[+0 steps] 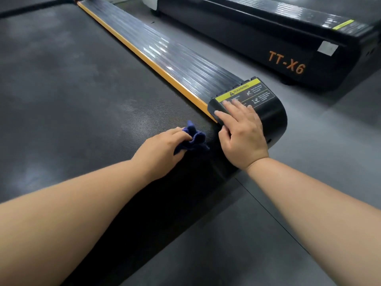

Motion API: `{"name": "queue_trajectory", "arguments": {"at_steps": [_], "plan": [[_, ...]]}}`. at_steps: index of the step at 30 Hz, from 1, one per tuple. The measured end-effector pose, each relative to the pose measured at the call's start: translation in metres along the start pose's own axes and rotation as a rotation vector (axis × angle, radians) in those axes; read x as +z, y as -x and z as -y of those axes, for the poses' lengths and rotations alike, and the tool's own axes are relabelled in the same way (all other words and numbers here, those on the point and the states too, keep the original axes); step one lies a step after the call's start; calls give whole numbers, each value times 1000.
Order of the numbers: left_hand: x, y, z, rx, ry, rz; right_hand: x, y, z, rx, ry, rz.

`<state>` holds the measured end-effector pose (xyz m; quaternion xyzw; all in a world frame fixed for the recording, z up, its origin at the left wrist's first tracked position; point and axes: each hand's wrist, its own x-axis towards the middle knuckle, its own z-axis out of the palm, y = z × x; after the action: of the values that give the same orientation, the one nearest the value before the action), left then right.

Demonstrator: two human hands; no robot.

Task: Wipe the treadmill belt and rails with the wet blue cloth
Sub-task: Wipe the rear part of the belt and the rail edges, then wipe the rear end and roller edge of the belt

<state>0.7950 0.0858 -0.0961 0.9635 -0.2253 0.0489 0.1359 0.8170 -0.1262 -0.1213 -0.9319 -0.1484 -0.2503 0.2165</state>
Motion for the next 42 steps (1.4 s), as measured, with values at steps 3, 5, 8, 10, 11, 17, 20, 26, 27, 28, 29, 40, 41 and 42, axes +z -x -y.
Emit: {"name": "queue_trajectory", "arguments": {"at_steps": [3, 5, 8, 10, 11, 17, 20, 26, 27, 28, 29, 40, 41, 42], "plan": [[-11, 45, 21, -59, -3, 8, 10, -7, 24, -129, 6, 80], [-25, 86, 46, -123, -35, 9, 22, -6, 40, -192, 12, 124], [-60, 167, 86, -310, -121, 54, 41, -4, 68, -279, -27, 146], [-81, 218, 104, -446, -190, 79, 53, -8, 90, -274, -91, 165], [-88, 237, 111, -537, -212, 79, 58, -11, 104, -258, -127, 190], [-67, 202, 103, -673, -70, -64, 84, -16, 181, -191, -299, 362], [-48, 156, 89, -505, -11, -29, 91, -22, 198, -88, -367, 344], [-72, 222, 146, -598, -166, -35, 107, -24, 232, -127, -273, 459], [-80, 241, 158, -592, -245, -36, 112, -23, 238, -148, -241, 478], [-86, 260, 169, -593, -344, 4, 115, -23, 244, -160, -205, 490], [-90, 275, 180, -622, -420, 50, 117, -24, 247, -169, -170, 492], [-79, 279, 155, -975, -125, -108, 108, -21, 248, 95, -317, 289], [-74, 272, 149, -953, -100, -135, 106, -20, 247, 141, -365, 261], [-70, 263, 139, -923, -80, -157, 102, -19, 245, 186, -417, 230]]}}
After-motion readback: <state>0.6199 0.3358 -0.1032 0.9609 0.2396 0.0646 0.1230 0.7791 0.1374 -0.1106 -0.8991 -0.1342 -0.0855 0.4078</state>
